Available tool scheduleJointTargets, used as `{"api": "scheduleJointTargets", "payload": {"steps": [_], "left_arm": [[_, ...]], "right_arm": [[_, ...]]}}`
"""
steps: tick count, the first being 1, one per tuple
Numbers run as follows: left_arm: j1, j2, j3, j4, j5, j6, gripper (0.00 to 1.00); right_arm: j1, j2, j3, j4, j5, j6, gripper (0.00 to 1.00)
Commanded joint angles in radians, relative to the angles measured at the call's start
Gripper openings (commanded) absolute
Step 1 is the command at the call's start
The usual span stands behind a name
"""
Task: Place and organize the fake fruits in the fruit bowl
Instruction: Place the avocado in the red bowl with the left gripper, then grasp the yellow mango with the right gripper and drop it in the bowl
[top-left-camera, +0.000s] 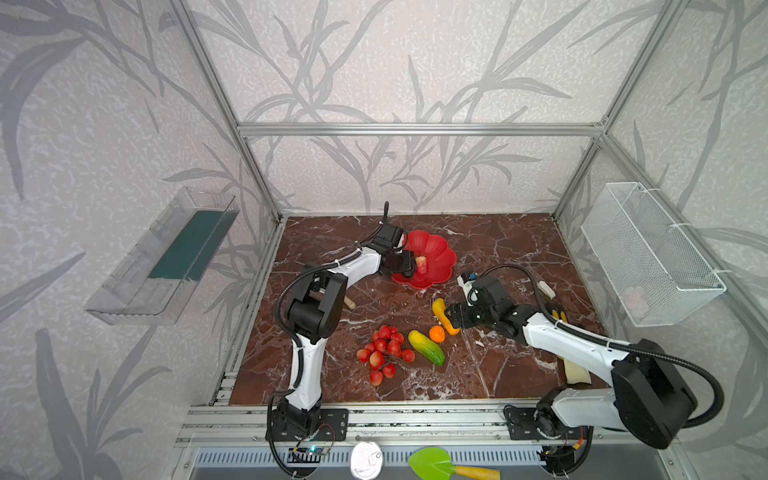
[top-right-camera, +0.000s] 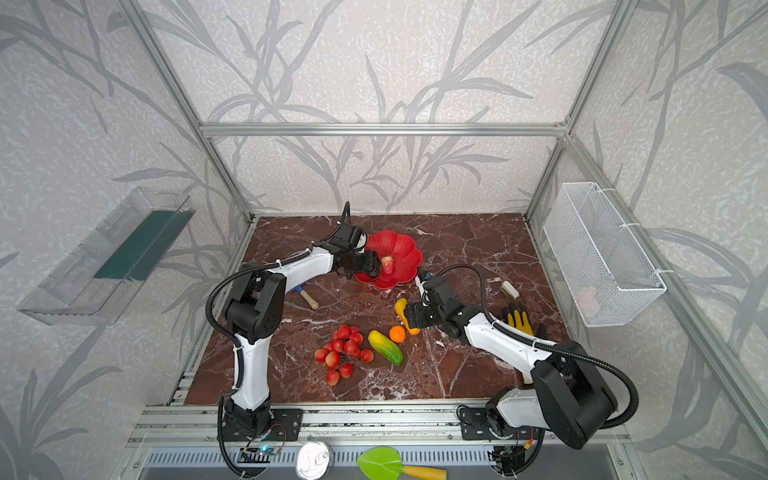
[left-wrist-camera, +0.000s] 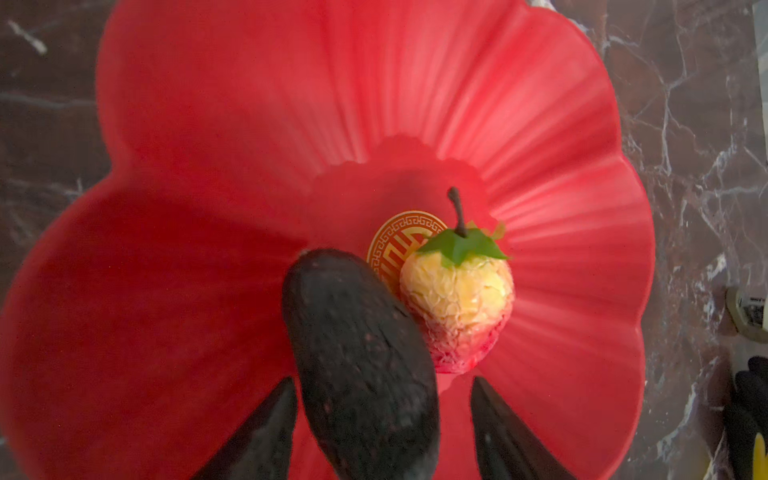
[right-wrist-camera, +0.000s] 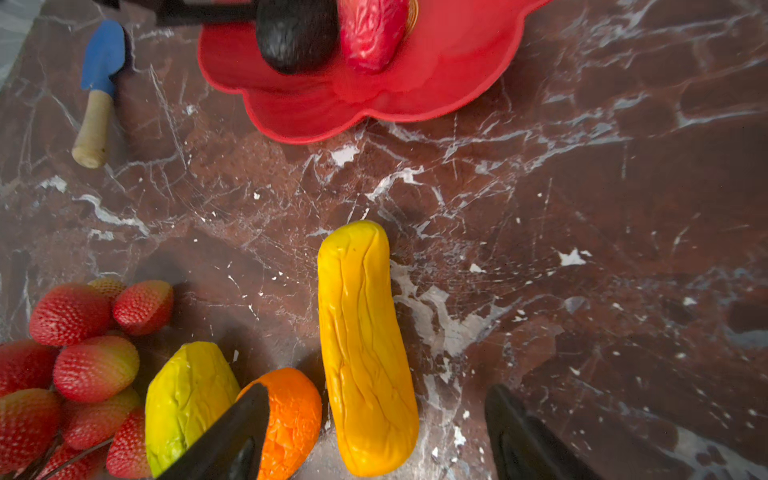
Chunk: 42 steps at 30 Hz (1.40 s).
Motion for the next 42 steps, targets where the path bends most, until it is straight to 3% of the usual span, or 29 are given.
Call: {"api": "scheduleJointTargets", "payload": {"steps": [1, 8, 14, 19, 24, 32, 36, 42], "left_arm": [[0.003, -0.055, 0.028, 0.0, 0.021, -0.002, 0.74], [0.018, -0.259, -0.04, 0.047, -0.026, 0.011, 0.77], [0.025, -0.568, -0.282, 0.186, -0.159, 0.03, 0.83], [0.032, -0.817, -0.518, 0.252, -0.262, 0.03, 0.88], [0.04, -1.008, -0.688, 0.225, -0.344, 0.008, 0.9], [0.048, -1.209, -0.886, 0.173, -0.346, -0.096, 0.9], [0.049, -1.257, -0.922, 0.122, -0.308, -0.128, 0.9], [0.047, -1.296, -0.928, 0.068, -0.241, -0.151, 0.88]], "right_arm": [[0.024, 0.049, 0.049, 0.04, 0.021, 0.01, 0.8], [0.054, 0.187, 0.112, 0.056, 0.051, 0.017, 0.75], [0.07, 0.296, 0.156, 0.062, 0.087, 0.015, 0.66], [0.071, 0.332, 0.163, 0.062, 0.131, 0.014, 0.5], [0.07, 0.245, 0.139, 0.004, 0.21, -0.013, 0.36], [0.045, 0.01, 0.13, -0.031, 0.293, -0.084, 0.33], [0.008, 0.117, 0.281, -0.026, 0.259, -0.12, 0.33], [-0.051, 0.419, 0.548, 0.011, 0.176, -0.137, 0.33]]}}
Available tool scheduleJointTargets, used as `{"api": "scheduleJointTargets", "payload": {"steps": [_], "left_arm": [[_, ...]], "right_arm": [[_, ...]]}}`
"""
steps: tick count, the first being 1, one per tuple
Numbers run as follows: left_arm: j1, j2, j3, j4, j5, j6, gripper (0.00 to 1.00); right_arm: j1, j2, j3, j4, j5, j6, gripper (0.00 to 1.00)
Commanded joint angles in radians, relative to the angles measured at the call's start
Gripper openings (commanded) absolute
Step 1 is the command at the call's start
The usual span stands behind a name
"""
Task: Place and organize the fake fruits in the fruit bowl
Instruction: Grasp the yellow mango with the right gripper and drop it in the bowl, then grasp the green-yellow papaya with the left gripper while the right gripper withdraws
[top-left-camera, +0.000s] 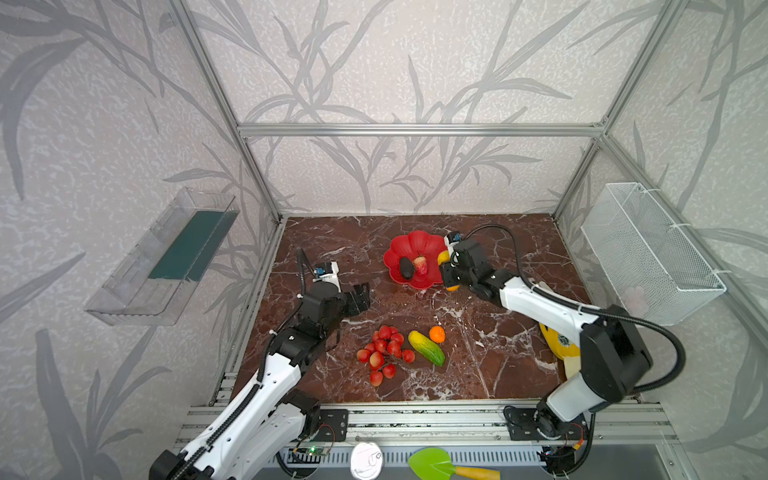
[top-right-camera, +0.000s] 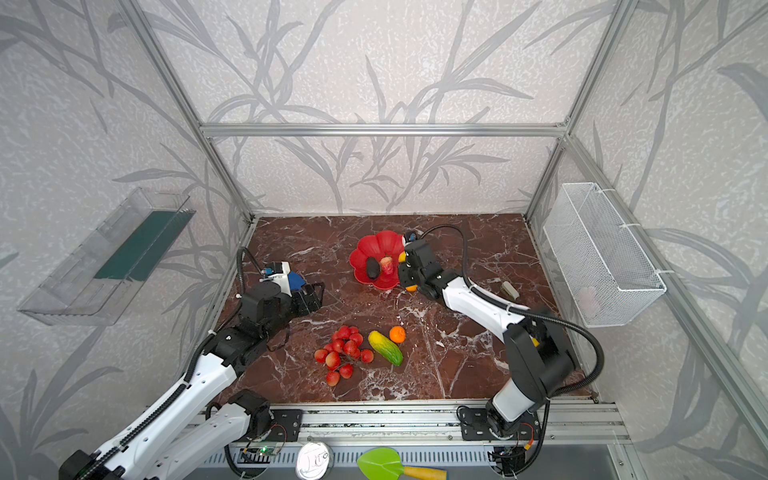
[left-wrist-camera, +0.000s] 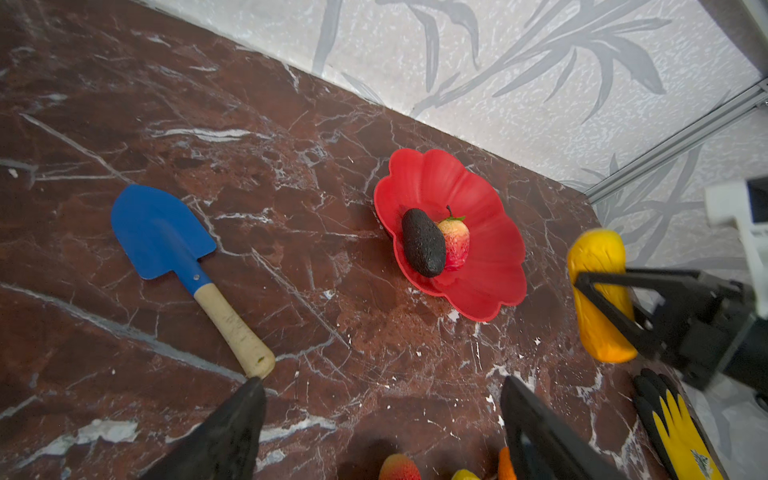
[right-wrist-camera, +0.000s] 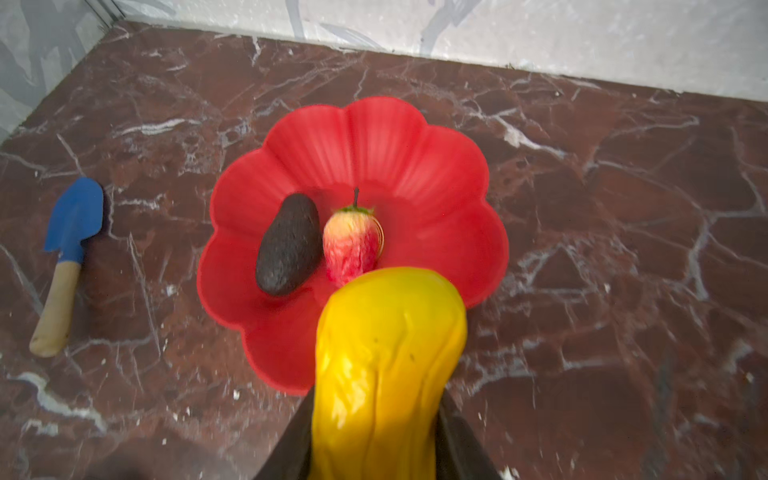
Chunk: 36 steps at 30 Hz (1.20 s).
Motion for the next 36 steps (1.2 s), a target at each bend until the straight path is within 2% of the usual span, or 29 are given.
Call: {"api": "scheduleJointTargets", "payload": {"steps": [1, 6, 12, 13, 15, 18, 23, 29, 36], "left_arm": [[0.003, -0.025, 0.005, -0.058, 0.043, -0.031, 0.87], [0.004, -0.039, 0.022, -0.122, 0.081, -0.048, 0.85], [0.0, -0.06, 0.025, -0.154, 0.148, -0.107, 0.79], [-0.002, -0.06, 0.027, -0.171, 0.145, -0.118, 0.77], [-0.013, -0.057, 0.028, -0.185, 0.147, -0.127, 0.77], [-0.066, -0.043, 0.031, -0.188, 0.126, -0.148, 0.76], [-0.25, 0.028, 0.06, -0.177, 0.03, -0.19, 0.76], [-0.371, 0.143, 0.087, -0.157, 0.041, -0.24, 0.76], [-0.544, 0.345, 0.203, -0.201, 0.003, -0.234, 0.77]], "right_arm": [[-0.023, 0.162, 0.135, -0.003, -0.035, -0.034, 0.33], [-0.039, 0.357, 0.314, -0.048, -0.047, -0.041, 0.33], [-0.059, 0.448, 0.364, -0.041, -0.039, -0.014, 0.36], [-0.061, 0.455, 0.367, -0.038, -0.045, -0.008, 0.4], [-0.064, 0.463, 0.377, -0.039, -0.058, -0.003, 0.53], [-0.063, 0.442, 0.378, -0.031, -0.075, -0.006, 0.67], [-0.066, 0.293, 0.291, -0.015, -0.075, -0.017, 0.76], [-0.066, -0.033, -0.021, 0.021, -0.133, -0.001, 0.79], [-0.065, -0.362, -0.323, -0.01, -0.115, 0.034, 0.92]]}}
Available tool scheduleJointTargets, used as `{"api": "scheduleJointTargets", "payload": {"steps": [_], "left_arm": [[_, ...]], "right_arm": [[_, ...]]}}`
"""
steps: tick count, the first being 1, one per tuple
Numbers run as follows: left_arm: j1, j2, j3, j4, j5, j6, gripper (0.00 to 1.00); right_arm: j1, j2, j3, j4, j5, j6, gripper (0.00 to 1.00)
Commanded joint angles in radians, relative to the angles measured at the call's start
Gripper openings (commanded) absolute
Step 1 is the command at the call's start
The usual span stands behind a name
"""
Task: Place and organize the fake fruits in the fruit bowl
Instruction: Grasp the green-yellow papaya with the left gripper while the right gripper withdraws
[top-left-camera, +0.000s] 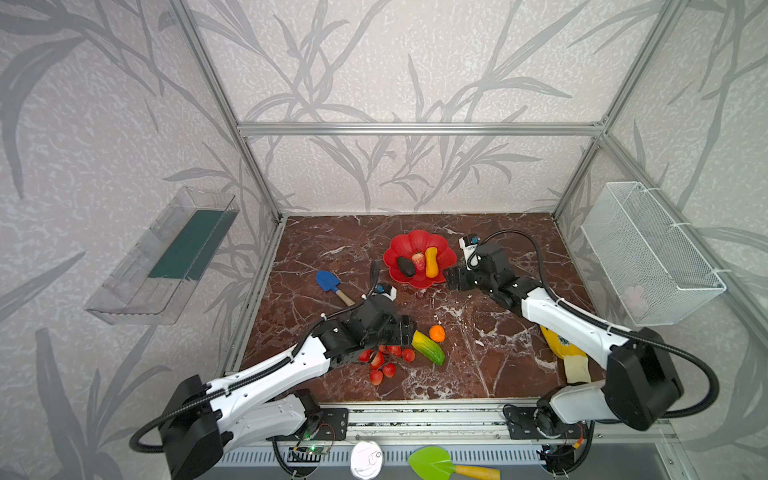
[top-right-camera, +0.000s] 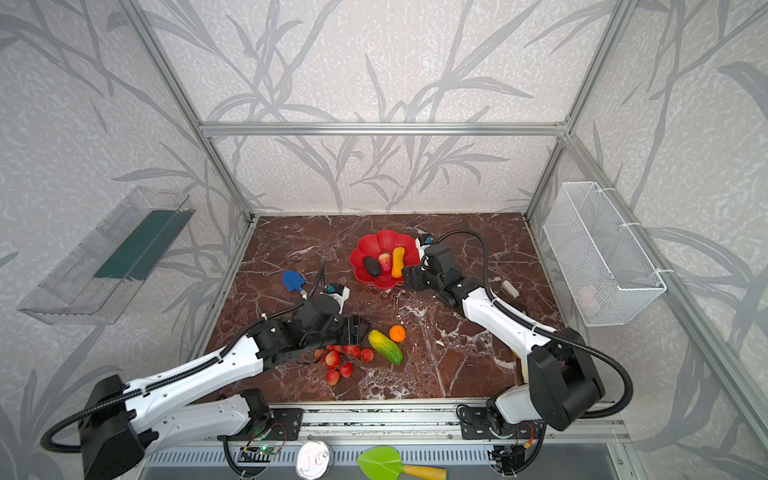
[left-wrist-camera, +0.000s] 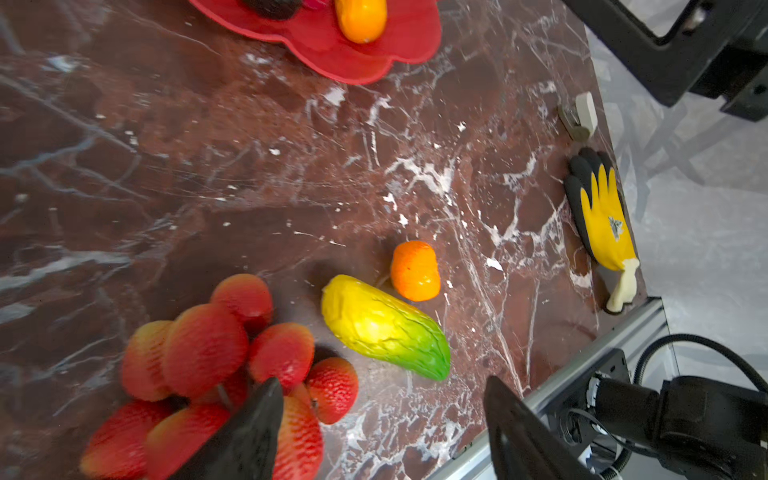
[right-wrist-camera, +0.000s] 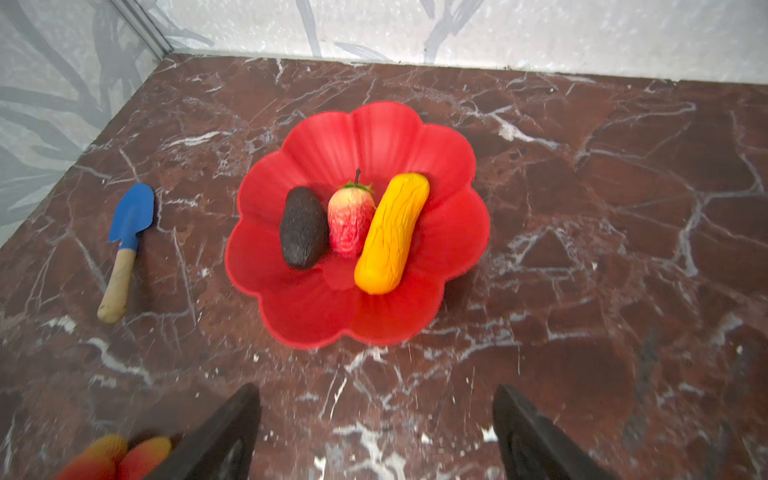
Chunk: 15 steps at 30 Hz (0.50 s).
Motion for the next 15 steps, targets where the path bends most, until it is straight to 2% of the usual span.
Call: {"api": "scheduleJointTargets", "payload": {"steps": [1, 4, 7, 15], "left_arm": [[-0.05, 0.071, 0.057, -0.031, -0.036, -0.022, 0.77], [-0.064, 0.145, 0.073, -0.013, -0.004, -0.027, 0.78], [-0.068, 0.228, 0.09, 0.006, 0.039, -0.009, 0.79], [-0.072, 0.38, 0.144, -0.008, 0.102, -0.007, 0.8]], "right_arm": [[-0.003, -0.107, -0.096, -0.041, 0.01, 0.018, 0.94], [-0.004, -0.201, -0.151, -0.073, 0.035, 0.014, 0.99], [-0.005, -0.257, -0.178, -0.094, 0.054, 0.005, 0.99], [-0.008, -0.278, -0.188, -0.113, 0.041, -0.006, 0.99]]}}
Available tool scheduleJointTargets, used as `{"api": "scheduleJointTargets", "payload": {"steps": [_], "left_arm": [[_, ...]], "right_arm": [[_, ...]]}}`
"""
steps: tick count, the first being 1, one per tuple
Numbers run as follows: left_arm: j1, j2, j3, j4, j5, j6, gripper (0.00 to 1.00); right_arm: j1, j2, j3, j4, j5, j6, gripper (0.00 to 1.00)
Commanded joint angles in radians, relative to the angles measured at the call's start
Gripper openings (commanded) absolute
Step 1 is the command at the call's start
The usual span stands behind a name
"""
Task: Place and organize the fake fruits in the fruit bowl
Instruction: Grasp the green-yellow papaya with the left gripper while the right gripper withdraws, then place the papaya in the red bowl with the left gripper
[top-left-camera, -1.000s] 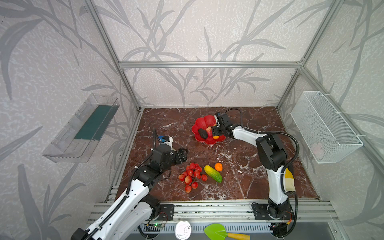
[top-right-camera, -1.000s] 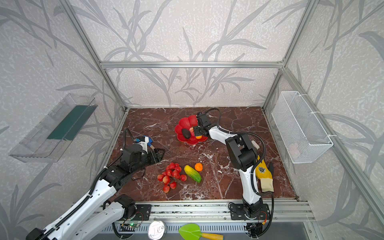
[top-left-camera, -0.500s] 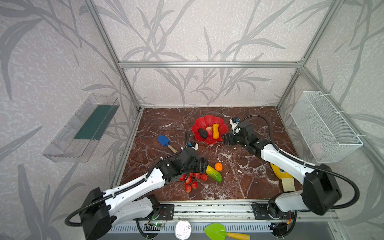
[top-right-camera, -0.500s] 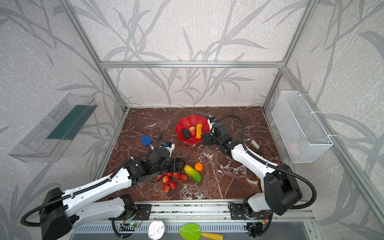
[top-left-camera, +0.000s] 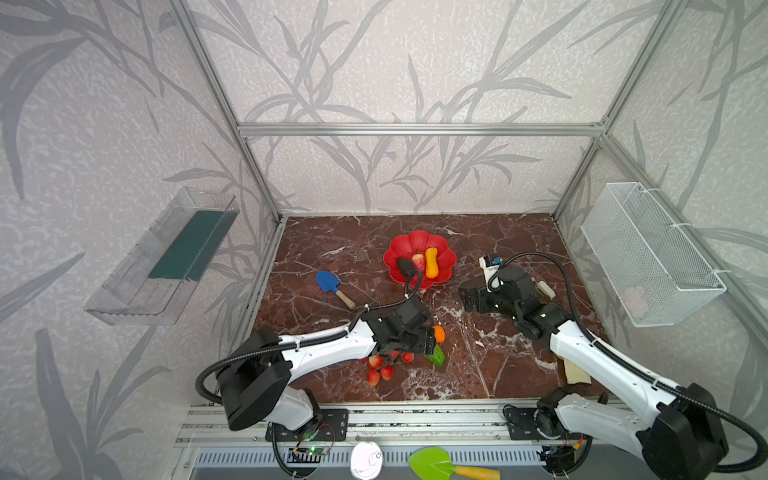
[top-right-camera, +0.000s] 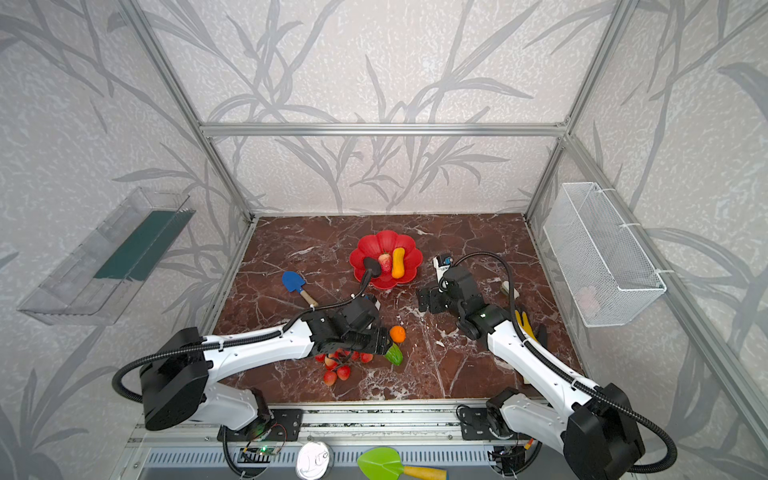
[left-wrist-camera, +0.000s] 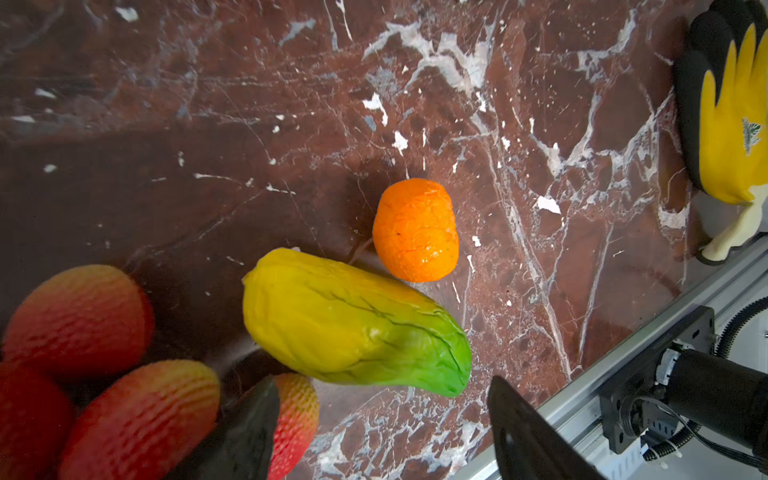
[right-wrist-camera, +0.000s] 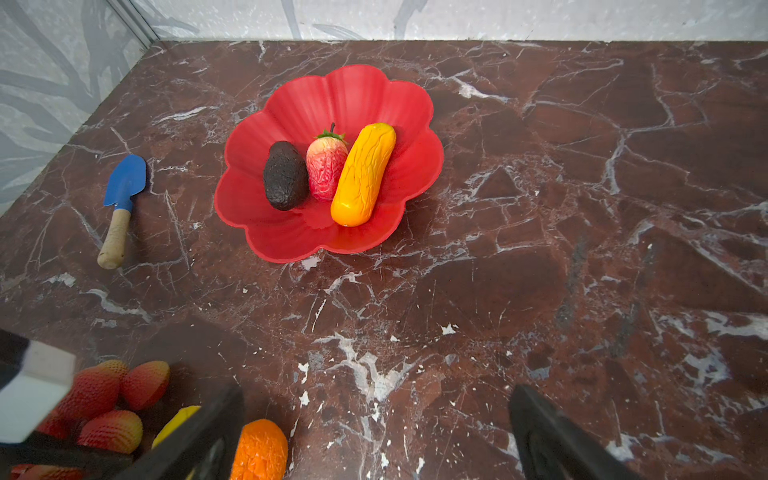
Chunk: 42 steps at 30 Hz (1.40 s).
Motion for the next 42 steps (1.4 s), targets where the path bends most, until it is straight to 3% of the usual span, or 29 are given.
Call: {"api": "scheduleJointTargets", "payload": {"steps": [1, 14, 22, 30, 36, 42], "left_arm": [[-0.004, 0.034, 0.032, -0.018, 0.02, -0.008, 0.81], [0.011, 0.188, 0.108, 0.009, 0.079, -0.004, 0.81], [0.035, 0.168, 0.083, 0.033, 0.097, -0.002, 0.47], [0.091, 0.015, 0.031, 0.066, 0.096, 0.051, 0.39], [0.181, -0.038, 0.137, 0.052, 0.101, 0.183, 0.38], [0.274, 0.132, 0.404, 0.04, 0.166, 0.326, 0.38]], "right_arm": [[-0.003, -0.011, -0.01, -0.022, 0.0, -0.01, 0.99], [-0.004, -0.011, -0.031, -0.009, 0.002, -0.013, 0.99], [-0.006, -0.01, -0.038, 0.001, 0.013, -0.015, 0.99], [-0.009, -0.005, -0.039, 0.021, 0.011, -0.007, 0.99], [-0.019, -0.011, -0.039, 0.03, -0.002, 0.003, 0.99], [-0.022, -0.042, -0.046, 0.006, -0.007, 0.016, 0.99]]}}
